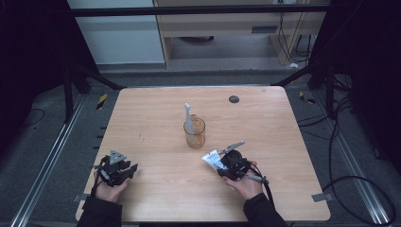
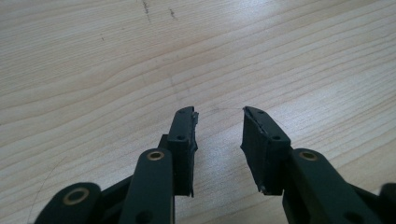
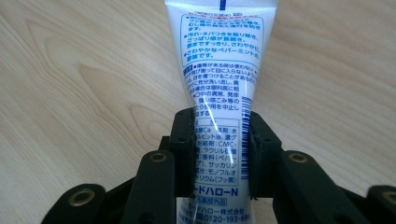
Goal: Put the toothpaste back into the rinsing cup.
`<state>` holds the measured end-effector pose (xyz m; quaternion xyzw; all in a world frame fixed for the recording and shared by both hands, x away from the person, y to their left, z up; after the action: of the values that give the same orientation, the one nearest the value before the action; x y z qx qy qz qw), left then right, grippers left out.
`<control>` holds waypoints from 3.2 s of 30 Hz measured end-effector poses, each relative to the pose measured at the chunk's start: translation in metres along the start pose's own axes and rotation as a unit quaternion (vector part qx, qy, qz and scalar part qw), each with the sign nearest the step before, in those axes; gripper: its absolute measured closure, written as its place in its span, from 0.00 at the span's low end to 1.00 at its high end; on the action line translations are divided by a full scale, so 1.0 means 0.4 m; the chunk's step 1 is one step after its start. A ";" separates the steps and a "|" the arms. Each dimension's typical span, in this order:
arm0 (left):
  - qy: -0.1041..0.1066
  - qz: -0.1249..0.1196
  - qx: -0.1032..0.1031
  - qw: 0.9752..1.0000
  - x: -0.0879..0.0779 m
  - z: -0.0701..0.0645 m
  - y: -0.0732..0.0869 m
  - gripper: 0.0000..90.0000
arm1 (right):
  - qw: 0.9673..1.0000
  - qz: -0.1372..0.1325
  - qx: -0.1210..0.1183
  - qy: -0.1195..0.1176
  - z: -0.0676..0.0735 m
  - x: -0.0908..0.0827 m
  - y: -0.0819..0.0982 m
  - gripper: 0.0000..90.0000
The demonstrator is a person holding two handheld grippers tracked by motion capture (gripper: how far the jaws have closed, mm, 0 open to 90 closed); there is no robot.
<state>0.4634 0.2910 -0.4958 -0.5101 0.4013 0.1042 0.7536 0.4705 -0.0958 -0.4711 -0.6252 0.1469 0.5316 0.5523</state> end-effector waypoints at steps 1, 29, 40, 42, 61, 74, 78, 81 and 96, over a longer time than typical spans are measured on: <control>0.000 0.001 0.000 1.000 0.000 0.001 0.000 0.71 | 1.000 -0.012 0.004 -0.004 0.001 -0.008 -0.003 0.76; -0.001 -0.001 -0.002 1.000 -0.001 0.001 -0.001 0.71 | 0.949 -0.308 0.068 -0.020 -0.041 -0.140 -0.123 0.76; -0.001 -0.001 -0.003 1.000 0.001 0.002 0.000 0.71 | 0.918 -0.384 0.097 -0.023 -0.052 -0.141 -0.192 0.76; -0.001 -0.001 -0.003 1.000 0.001 0.002 0.000 0.71 | 0.913 -0.395 0.102 -0.023 -0.053 -0.139 -0.204 0.76; 0.000 -0.002 -0.004 1.000 0.001 0.004 0.000 0.71 | 0.878 -0.463 0.120 -0.035 -0.041 -0.072 -0.301 0.76; 0.000 -0.004 -0.004 1.000 0.000 0.004 -0.001 0.71 | 0.877 -0.464 0.117 -0.039 -0.014 -0.008 -0.338 0.76; 0.002 -0.004 -0.004 1.000 0.000 0.004 -0.001 0.71 | 0.879 -0.461 0.117 -0.041 -0.008 0.017 -0.345 0.76; 0.001 -0.004 -0.005 1.000 -0.001 0.005 -0.001 0.71 | 0.882 -0.455 0.117 -0.042 -0.003 0.036 -0.349 0.76; 0.001 -0.004 -0.006 1.000 0.000 0.005 0.000 0.71 | 0.898 -0.424 0.107 -0.036 0.009 0.103 -0.348 0.75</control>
<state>0.4646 0.2928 -0.4954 -0.5160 0.3991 0.1030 0.7509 0.5923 -0.0280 -0.4299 -0.5458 -0.0965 0.2501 0.7939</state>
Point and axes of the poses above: each handheld gripper's, and its own axes: x roughly forward along the jaws, y roughly out of its underside, z roughly to its left, the point moved 2 cm from there along x, roughly forward along the jaws, and after that the axes turned 9 degrees about x, right-handed, at the moved point
